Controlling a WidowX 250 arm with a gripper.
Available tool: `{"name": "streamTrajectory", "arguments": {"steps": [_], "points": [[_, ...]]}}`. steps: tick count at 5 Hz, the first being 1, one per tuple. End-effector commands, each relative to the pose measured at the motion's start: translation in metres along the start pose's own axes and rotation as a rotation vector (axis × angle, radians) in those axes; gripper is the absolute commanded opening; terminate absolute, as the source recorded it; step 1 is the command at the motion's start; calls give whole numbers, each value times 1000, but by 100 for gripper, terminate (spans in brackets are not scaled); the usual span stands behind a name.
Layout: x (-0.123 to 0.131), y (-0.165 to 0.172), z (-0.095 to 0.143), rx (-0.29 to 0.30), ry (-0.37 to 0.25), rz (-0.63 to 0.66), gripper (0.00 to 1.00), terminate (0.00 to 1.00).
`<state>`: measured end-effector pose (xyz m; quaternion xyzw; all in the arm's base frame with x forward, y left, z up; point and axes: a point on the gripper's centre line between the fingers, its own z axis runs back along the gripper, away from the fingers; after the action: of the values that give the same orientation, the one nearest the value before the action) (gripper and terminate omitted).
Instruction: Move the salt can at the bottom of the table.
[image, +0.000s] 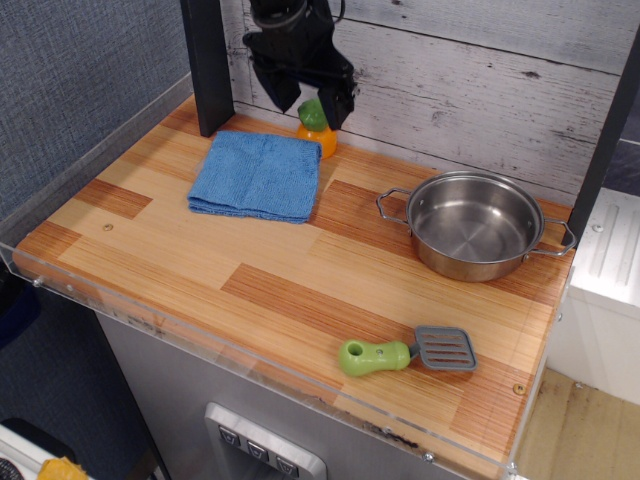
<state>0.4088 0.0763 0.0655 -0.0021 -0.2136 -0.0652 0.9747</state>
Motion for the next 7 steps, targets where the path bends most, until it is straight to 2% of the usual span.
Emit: {"name": "streamTrajectory", "arguments": {"steps": [1,5,6,7], "points": [[3,15,4,86,-36,54,100,0],[6,26,-14,85,-30,53,100,0],[4,26,-14,97,-43,60,0,0],[4,25,-13,99,-44,61,0,0]]}}
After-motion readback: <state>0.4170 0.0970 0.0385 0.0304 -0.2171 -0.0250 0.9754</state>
